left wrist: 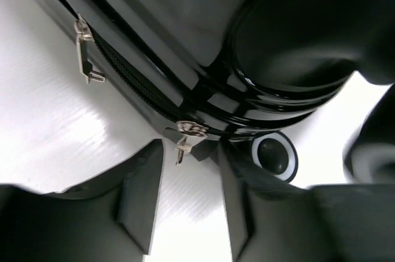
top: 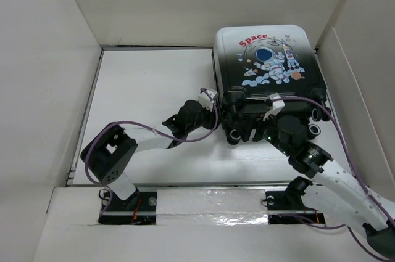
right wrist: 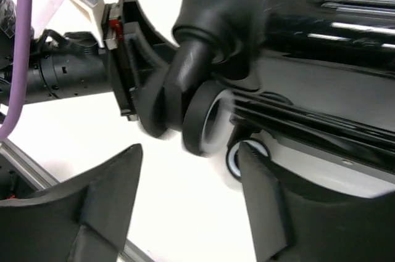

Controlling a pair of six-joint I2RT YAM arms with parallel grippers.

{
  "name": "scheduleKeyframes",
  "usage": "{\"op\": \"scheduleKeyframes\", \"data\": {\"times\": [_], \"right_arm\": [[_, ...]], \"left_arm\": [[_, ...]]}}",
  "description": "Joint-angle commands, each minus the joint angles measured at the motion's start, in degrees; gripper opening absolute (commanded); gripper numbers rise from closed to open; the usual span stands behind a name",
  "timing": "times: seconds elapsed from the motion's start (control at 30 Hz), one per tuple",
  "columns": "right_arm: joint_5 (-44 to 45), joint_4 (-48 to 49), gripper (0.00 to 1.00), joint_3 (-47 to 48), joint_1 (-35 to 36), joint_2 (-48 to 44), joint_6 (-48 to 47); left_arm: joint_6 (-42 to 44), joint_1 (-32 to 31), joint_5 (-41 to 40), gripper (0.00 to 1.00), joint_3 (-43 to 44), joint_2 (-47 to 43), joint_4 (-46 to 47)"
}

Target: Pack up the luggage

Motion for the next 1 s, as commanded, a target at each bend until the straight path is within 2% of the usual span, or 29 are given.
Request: {"op": "scheduleKeyframes", "data": {"times": [0.0,0.13,0.23,0.27,0.3,0.5,0.67,0.77,0.8,0.87,0.9,0.97], "right_arm": [[-2.8,5.86,0.75,3.55,-0.17,3.25,-1.06],[-2.89,7.8,0.84,5.75,-0.17,8.44,-1.33],[-0.17,7.99,0.89,8.03,-0.17,12.92,-0.54],[0.79,7.81,0.9,8.73,-0.17,14.07,-0.36],[3.24,7.81,0.91,9.87,-0.17,15.13,0.07],[9.14,7.11,0.97,14.71,-0.17,25.58,1.04],[13.46,7.63,0.97,18.75,-0.17,30.78,1.57],[17.75,4.47,0.69,21.47,0.36,33.24,1.57],[19.51,3.77,0.44,21.92,0.36,33.59,1.22],[20.57,2.27,0.23,22.1,0.36,33.68,0.61],[21.1,2.1,0.09,22.01,0.36,33.51,-0.35],[21.28,0.25,0.01,21.84,0.36,32.72,-0.54]], "left_arm": [[1.96,0.21,-3.75,0.35,3.97,3.48,5.14],[2.84,0.21,-4.64,0.25,4.24,4.18,7.42],[3.98,0.21,-7.01,0.12,4.85,4.97,8.83],[4.07,0.21,-7.54,0.02,5.03,5.24,9.01],[4.07,0.21,-8.5,0.0,5.29,5.5,9.01],[4.51,1.96,-11.32,0.0,4.15,4.8,10.85],[5.74,2.58,-11.23,0.0,3.62,4.27,12.08],[6.53,2.58,-11.15,0.0,4.06,4.71,12.61],[7.06,2.58,-10.8,0.0,4.15,4.8,12.79],[7.15,2.58,-10.27,0.0,4.06,5.24,13.84],[7.06,3.1,-9.22,0.0,3.98,5.41,14.19],[6.71,3.11,-8.16,0.0,3.54,5.68,15.33]]}}
